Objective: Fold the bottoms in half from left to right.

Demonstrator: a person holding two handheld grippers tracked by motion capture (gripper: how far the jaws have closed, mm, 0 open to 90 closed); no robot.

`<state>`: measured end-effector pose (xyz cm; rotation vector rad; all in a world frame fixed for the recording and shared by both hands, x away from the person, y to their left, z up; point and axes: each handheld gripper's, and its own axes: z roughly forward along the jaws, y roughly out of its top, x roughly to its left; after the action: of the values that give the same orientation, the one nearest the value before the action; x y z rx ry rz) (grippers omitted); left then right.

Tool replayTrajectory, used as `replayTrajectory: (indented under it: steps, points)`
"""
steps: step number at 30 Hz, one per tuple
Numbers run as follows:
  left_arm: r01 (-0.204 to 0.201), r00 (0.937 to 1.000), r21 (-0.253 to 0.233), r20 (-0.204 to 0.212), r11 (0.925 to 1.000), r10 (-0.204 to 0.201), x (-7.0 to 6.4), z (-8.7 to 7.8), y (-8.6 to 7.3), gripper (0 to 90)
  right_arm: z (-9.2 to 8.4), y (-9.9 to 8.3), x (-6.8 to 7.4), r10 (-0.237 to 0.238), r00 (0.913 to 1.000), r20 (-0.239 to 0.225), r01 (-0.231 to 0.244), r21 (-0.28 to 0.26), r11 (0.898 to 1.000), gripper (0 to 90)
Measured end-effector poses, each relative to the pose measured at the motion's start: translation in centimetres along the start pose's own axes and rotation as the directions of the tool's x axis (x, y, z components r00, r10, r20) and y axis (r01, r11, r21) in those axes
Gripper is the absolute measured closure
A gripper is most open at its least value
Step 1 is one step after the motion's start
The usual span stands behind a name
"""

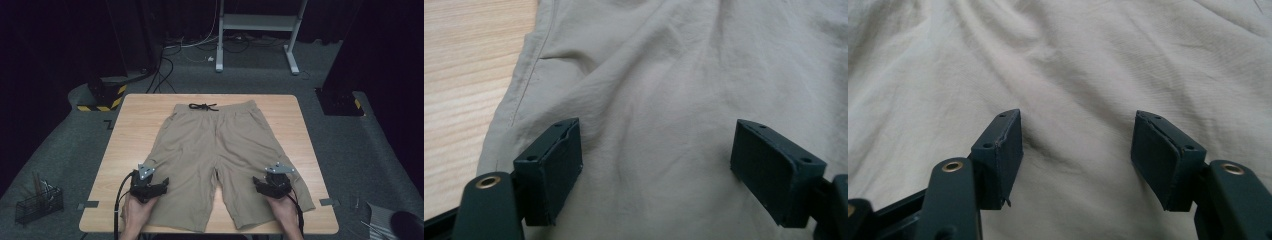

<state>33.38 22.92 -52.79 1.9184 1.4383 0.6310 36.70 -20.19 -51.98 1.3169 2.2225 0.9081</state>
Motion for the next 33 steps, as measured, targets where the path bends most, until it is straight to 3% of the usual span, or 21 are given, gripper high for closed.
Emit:
replayTrajectory:
  steps: [6, 17, 20, 23, 25, 28, 33]
  points:
    - [-0.008, 1.0, 0.003, -0.003, 1.0, 0.008, -0.3, -0.6, -0.5, 20.8, -0.5, -0.2, 0.4, -0.027, 0.9993, -0.026, 0.028, 0.029, 0.999, 37.2]
    - [-0.001, 1.0, 0.0, 0.001, 1.0, 0.001, -0.7, -1.5, -1.4, 18.9, -1.7, -1.5, 1.4, -0.048, 0.9981, -0.039, 0.048, 0.007, 0.999, 37.5]
    - [-0.021, 0.9996, 0.004, 0.019, 0.9998, 0.02, -0.5, -1.4, -1.4, 16.6, -1.7, -1.6, 1.5, -0.056, 0.9977, -0.039, 0.056, 0.0, 0.998, 38.6]
    - [-0.042, 0.9987, 0.003, 0.031, 0.9991, 0.042, -0.5, -1.3, -1.1, 17.7, -2.0, -1.5, 1.9, -0.087, 0.9961, 0.01, 0.088, -0.042, 0.995, 39.0]
    - [-0.065, 0.9975, -0.001, 0.028, 0.9979, 0.065, -0.7, -1.3, -0.8, 23.1, -2.4, -0.8, 1.7, -0.083, 0.9966, -0.003, 0.082, -0.084, 0.993, 39.1]
    - [-0.036, 0.9963, -0.023, 0.078, 0.9991, 0.037, -0.8, -1.1, 0.6, 25.0, -2.4, 0.6, 1.2, -0.067, 0.9976, -0.017, 0.065, -0.112, 0.992, 39.7]
    - [-0.039, 0.9881, -0.114, 0.144, 0.9927, 0.055, -1.2, -0.5, 4.9, 26.3, -0.7, 3.5, -0.5, 0.01, 0.998, -0.063, -0.019, -0.148, 0.989, 40.7]
